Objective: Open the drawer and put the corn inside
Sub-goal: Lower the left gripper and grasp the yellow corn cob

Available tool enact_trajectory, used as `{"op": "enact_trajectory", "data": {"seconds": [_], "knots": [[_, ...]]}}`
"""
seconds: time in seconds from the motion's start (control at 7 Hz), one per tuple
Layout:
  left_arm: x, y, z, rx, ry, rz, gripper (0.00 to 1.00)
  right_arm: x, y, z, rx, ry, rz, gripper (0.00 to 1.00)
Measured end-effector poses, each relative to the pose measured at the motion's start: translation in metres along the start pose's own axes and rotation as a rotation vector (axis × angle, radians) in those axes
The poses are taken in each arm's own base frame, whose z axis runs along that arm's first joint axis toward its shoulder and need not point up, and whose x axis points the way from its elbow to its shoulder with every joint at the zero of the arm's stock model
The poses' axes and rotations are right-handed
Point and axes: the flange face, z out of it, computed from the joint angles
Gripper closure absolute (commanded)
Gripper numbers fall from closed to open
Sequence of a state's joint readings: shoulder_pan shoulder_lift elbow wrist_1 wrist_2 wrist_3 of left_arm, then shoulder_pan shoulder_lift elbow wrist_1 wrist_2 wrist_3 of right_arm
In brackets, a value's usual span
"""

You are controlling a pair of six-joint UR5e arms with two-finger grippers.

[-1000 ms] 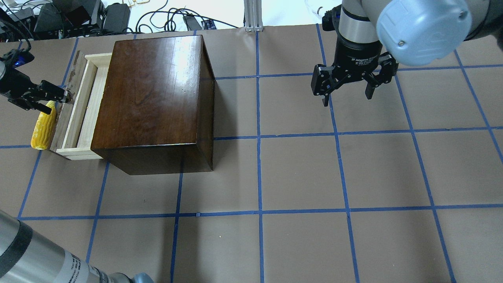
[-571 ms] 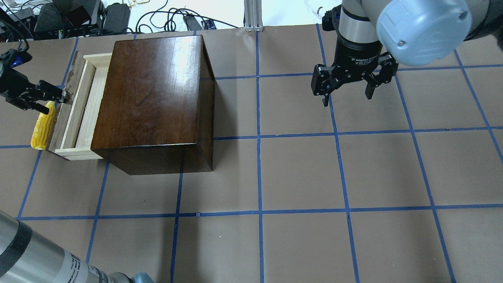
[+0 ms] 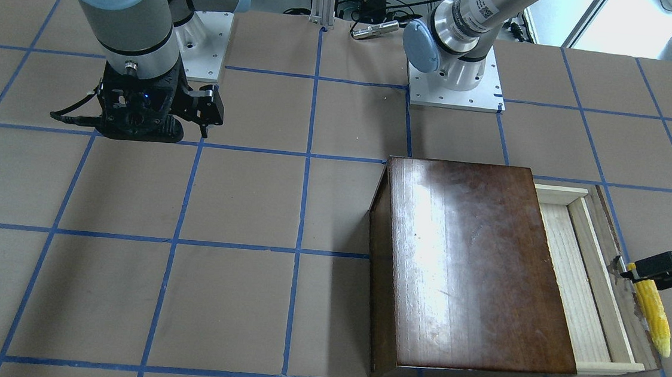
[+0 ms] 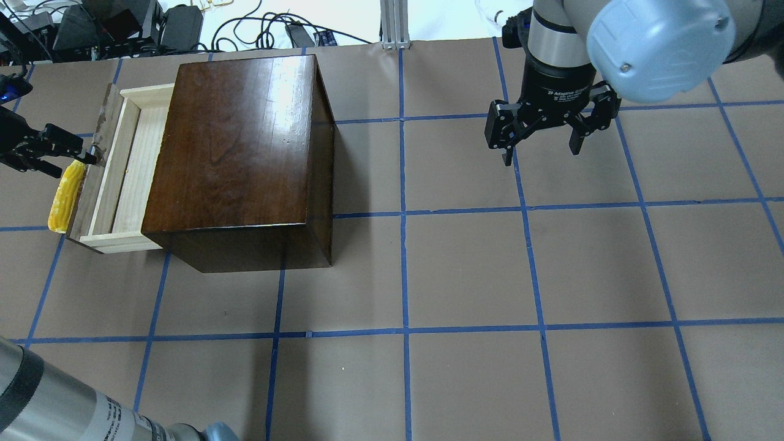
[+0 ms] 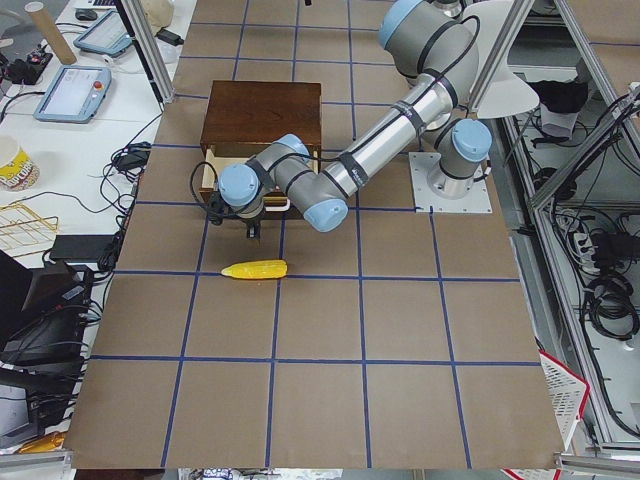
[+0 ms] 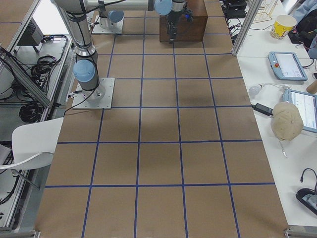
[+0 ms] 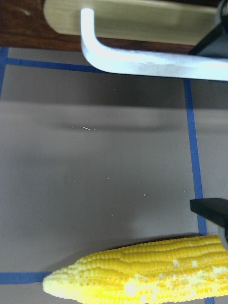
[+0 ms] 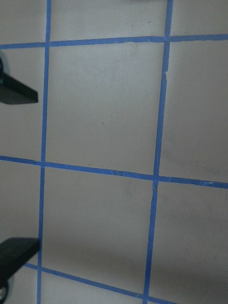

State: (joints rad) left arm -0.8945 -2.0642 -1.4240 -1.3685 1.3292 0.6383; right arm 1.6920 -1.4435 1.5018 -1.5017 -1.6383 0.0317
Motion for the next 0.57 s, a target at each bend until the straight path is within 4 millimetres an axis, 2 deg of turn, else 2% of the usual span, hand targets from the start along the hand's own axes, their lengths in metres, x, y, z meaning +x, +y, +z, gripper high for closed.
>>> {"op": "enact_trajectory", "data": {"seconds": [0.29, 0.43, 0.57], "knots": [[0.0, -0.005, -0.033, 0.038, -0.049, 0.009, 0.0, 0.0, 0.0, 0.0, 0.0, 0.0, -0.001, 0.0], [-0.008, -0.003, -0.04, 0.041, -0.069, 0.001, 0.0, 0.0, 0.0, 0.0, 0.0, 0.0, -0.001, 0.0], [-0.022, -0.001, -0.038, 0.026, -0.096, -0.012, 0.0, 0.0, 0.0, 0.0, 0.0, 0.0, -0.001, 0.0]]}}
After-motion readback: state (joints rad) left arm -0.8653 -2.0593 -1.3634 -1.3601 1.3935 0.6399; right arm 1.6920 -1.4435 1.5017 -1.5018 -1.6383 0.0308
